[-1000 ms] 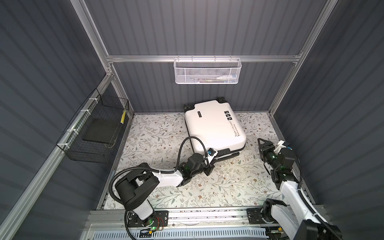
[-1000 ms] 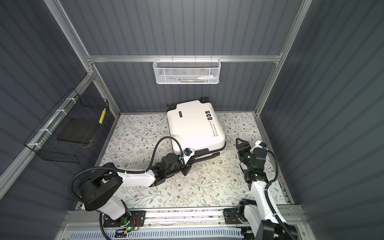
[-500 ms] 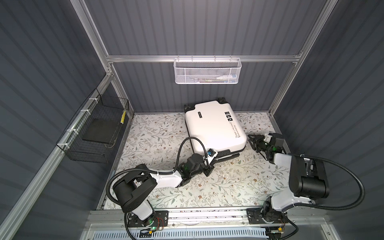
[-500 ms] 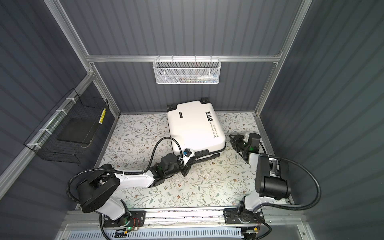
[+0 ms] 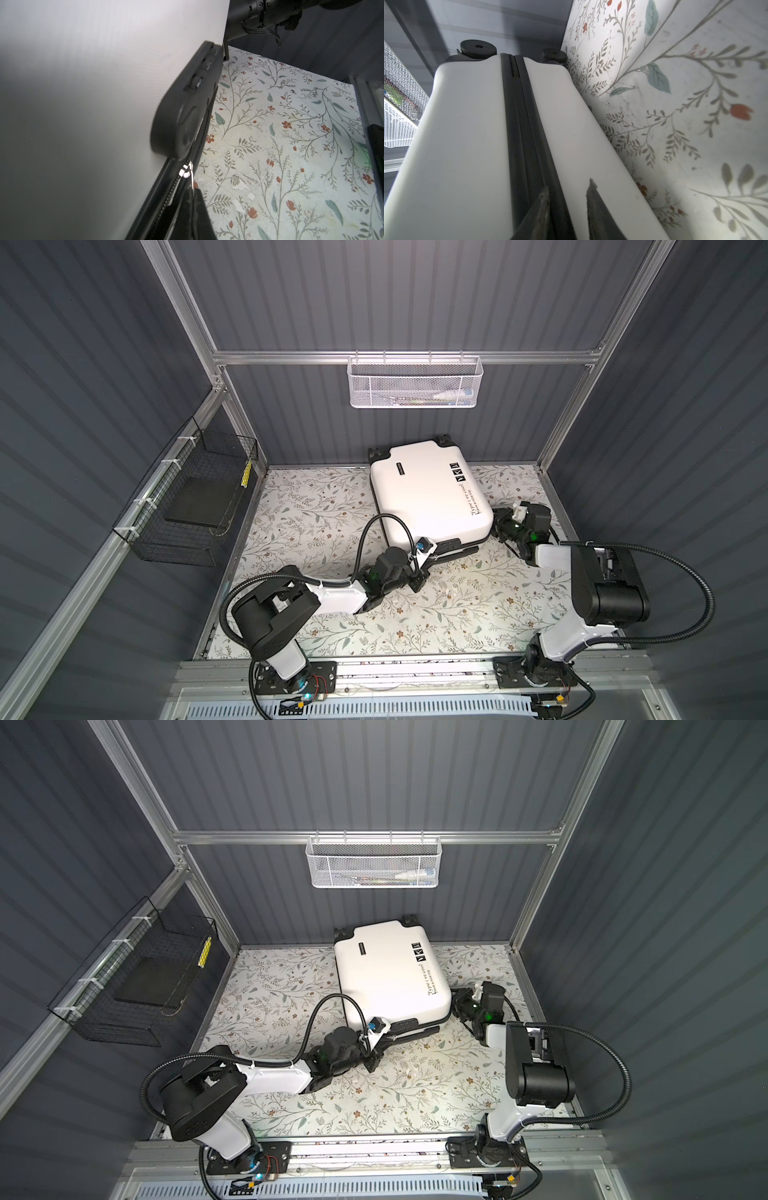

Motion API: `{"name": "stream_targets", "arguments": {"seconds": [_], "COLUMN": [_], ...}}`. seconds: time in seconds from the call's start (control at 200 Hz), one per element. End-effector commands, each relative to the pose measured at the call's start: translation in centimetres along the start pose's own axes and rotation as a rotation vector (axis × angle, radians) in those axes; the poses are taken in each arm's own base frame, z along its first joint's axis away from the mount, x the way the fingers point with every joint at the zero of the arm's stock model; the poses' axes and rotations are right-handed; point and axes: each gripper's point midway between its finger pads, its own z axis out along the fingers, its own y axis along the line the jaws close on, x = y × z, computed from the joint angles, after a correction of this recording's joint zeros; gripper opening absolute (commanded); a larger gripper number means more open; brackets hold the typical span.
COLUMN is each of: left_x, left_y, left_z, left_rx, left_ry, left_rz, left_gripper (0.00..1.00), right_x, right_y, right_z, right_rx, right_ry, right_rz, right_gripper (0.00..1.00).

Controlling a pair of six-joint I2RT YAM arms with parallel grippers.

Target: Pack the luggage

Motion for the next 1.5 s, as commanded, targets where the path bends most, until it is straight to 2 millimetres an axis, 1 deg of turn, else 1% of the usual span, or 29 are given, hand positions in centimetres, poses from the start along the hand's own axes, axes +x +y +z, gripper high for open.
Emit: {"name": "stream_targets", "arguments": {"seconds": [0.0, 0.11, 0.22, 0.38, 0.515, 0.625, 0.765, 0.845, 0.915, 1.055, 1.206, 1.336, 1.496], "left_x": [-2.2, -2.3, -2.5, -2.7, -2.9, -3.6, -4.7, -5.3, -5.6, -5.7, -6.1, -6.7, -7.4], "left_y": [-3.9, -4.3, -4.7, -5.6, -6.6, -6.9, -5.3, -5.2, -5.8, -7.6, -8.3, -8.8, -9.5], "left_z": [0.9, 1.1, 1.2, 1.1, 1.2, 1.1, 0.5, -0.1, -0.3, -0.1, 0.8, 1.6, 2.3], "left_rx": [0.175, 0.184, 0.193, 0.202, 0.213, 0.181, 0.020, -0.026, 0.003, 0.102, 0.131, 0.153, 0.171], "left_ry": [-0.056, -0.060, -0.066, -0.084, -0.090, -0.092, -0.099, -0.108, -0.124, -0.149, -0.161, -0.175, -0.190], "left_rz": [0.032, 0.035, 0.039, 0.046, 0.058, 0.085, 0.100, 0.118, 0.133, 0.178, 0.193, 0.198, 0.203], "left_gripper": [0.00, 0.00, 0.00, 0.00, 0.00, 0.00, 0.00, 0.00, 0.00, 0.00, 0.00, 0.00, 0.00], "right_x": [7.0, 8.9, 10.4, 11.8, 12.7, 13.1, 13.3, 13.4, 13.4, 13.4, 13.8, 14.7, 16.2], "right_y": [-0.2, -0.4, -0.4, -0.3, -0.4, -0.9, -1.3, -1.3, -1.4, -1.4, -1.4, -1.5, -1.0], "right_z": [1.0, 1.0, 0.8, 0.3, 0.4, 0.4, 0.2, 0.1, 0.1, 0.0, 0.0, 0.1, 0.2], "right_rx": [-0.017, -0.009, -0.005, 0.000, 0.007, 0.017, 0.028, 0.027, 0.027, 0.027, 0.027, 0.031, 0.026], "right_ry": [0.194, 0.215, 0.232, 0.239, 0.253, 0.255, 0.252, 0.251, 0.251, 0.250, 0.260, 0.279, 0.303], "right_rz": [-0.014, -0.029, -0.039, -0.057, -0.065, -0.064, -0.061, -0.062, -0.062, -0.062, -0.064, -0.073, -0.093], "right_gripper": [0.30, 0.29, 0.28, 0.28, 0.28, 0.28, 0.27, 0.27, 0.27, 0.27, 0.26, 0.25, 0.24]}}
